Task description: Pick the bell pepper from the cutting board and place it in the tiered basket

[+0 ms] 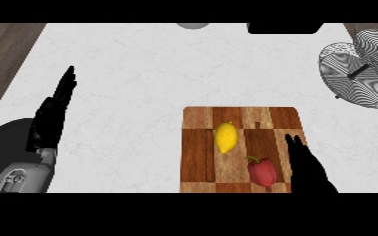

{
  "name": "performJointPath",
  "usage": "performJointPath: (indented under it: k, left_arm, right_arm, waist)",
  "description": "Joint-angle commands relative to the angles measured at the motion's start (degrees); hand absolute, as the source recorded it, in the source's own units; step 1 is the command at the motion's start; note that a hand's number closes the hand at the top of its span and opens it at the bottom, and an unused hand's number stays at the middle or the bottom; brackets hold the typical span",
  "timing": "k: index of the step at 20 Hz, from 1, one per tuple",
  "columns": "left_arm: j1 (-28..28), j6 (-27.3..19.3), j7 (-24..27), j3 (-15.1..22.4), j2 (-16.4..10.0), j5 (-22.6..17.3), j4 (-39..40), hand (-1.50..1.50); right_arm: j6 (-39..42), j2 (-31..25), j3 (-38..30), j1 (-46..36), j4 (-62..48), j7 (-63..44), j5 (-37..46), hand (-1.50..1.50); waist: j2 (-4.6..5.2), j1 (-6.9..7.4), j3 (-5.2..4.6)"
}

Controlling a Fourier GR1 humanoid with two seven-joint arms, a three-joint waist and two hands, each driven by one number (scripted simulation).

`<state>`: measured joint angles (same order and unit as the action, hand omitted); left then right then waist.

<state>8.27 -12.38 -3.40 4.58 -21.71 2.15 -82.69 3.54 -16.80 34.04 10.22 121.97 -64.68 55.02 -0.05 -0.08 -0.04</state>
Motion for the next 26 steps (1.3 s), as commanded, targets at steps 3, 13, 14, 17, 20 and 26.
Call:
performJointPath:
  k: [3,13,14,17,20,26]
  left_arm:
    - [4.18,1.04,0.46,-2.51,0.46,0.74,4.15,0.0]
    - [1.12,4.75,0.78,-4.71,0.07,0.48,1.67,0.0]
    - [1.77,1.62,0.84,-1.91,3.48,3.45,2.3,0.0]
    - [0.35,2.78,2.79,-3.76,2.71,2.82,3.29,0.0]
    - [1.12,5.12,-3.0,-4.51,1.5,2.49,-1.48,0.0]
    - [0.78,4.42,-3.36,-4.83,4.13,5.17,-3.33,0.0]
  right_arm:
    - [3.62,4.83,2.03,-0.77,-2.41,-6.43,6.27,-1.5]
    - [4.83,7.64,-3.66,3.0,-3.97,-1.26,5.26,-1.5]
    - [3.12,11.96,-0.28,0.8,-8.47,-3.23,9.11,-1.5]
    - [2.24,9.85,-7.22,0.58,-12.22,2.77,5.35,-1.5]
    - [0.92,14.29,-5.89,-2.02,-16.79,2.32,7.52,-1.5]
    - [4.22,14.86,-6.06,-0.5,-14.74,2.25,7.24,-1.5]
  waist:
    - [0.09,-0.25,0.01]
    - [0.05,-0.16,0.03]
    - [0.07,-0.12,0.03]
    - [0.11,-0.02,0.04]
    - [0.04,0.19,0.06]
    - [0.01,0.01,0.05]
